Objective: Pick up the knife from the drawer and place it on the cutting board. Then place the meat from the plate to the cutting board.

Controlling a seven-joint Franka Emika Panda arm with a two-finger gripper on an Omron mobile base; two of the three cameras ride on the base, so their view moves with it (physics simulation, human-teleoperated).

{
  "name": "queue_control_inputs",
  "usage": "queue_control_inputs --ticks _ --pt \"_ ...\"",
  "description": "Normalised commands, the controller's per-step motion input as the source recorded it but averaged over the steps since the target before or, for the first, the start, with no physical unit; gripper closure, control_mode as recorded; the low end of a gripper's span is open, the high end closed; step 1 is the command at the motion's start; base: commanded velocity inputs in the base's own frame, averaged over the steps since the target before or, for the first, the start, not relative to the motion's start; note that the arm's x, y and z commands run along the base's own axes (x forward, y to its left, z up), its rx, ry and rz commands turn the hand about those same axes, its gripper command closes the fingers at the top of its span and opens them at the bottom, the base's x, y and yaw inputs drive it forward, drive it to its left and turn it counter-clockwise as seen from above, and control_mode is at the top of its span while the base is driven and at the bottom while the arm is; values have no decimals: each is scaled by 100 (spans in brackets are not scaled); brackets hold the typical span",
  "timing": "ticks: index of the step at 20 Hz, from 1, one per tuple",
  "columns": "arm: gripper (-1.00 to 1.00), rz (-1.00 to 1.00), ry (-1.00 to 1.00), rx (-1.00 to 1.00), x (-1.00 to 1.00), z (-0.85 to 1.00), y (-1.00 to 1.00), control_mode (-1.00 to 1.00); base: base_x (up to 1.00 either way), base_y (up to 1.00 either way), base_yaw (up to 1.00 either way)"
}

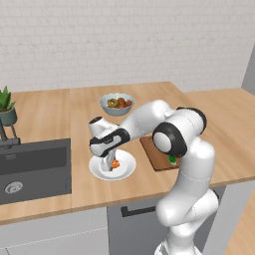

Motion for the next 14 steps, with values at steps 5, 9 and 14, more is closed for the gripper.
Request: queue_control_inputs --ticks 5,9,14 --pt "100 -1 -10 4 -14 23 -48 -100 0 0 0" --pt "100 -12 -6 6 -1 79 -97 -100 0 0 0" --pt "100 -21 2 2 0 53 -100 -100 0 0 0"
